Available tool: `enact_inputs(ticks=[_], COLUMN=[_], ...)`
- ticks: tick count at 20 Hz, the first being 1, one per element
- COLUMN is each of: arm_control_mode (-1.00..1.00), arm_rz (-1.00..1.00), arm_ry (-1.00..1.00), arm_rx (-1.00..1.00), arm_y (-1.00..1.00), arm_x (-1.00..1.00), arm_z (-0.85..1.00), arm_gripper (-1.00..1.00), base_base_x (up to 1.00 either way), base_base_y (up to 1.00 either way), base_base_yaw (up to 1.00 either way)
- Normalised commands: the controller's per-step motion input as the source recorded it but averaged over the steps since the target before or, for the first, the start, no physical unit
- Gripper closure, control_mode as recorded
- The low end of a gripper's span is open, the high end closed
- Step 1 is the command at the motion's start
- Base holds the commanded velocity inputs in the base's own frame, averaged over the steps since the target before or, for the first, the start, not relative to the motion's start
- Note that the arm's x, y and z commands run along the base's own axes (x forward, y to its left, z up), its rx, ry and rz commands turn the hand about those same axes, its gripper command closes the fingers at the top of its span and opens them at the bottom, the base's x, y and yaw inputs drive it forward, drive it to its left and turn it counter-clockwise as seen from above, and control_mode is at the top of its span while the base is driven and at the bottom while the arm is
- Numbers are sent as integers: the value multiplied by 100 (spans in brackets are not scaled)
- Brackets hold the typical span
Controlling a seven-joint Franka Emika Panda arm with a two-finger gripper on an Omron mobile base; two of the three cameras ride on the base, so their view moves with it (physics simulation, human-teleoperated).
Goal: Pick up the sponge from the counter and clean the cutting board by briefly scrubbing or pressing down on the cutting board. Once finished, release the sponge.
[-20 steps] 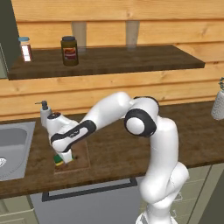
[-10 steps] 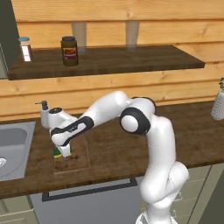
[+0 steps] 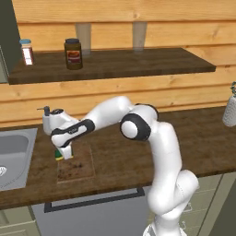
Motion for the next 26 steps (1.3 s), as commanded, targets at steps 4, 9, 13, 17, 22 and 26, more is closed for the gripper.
enact_inputs(ticks=[4,9,13,17,22,26], arm_control_mode=[-100,-100,-100,-100,-100,-100], arm_rz=[0,0,-2,-7,-6,0], arm_ry=[0,0,0,5,9,10], arm_rx=[2,7,11,11,7,1], arm_y=[-37,-55,-66,-49,-31,-1], arm_x=[69,51,24,0,-32,-66], arm_z=[-41,-36,-25,-19,-33,-20], arm_gripper=[100,100,100,100,100,100], base_base_x=[0,0,0,0,0,0], base_base_y=[0,0,0,0,0,0], base_base_yaw=[0,0,0,0,0,0])
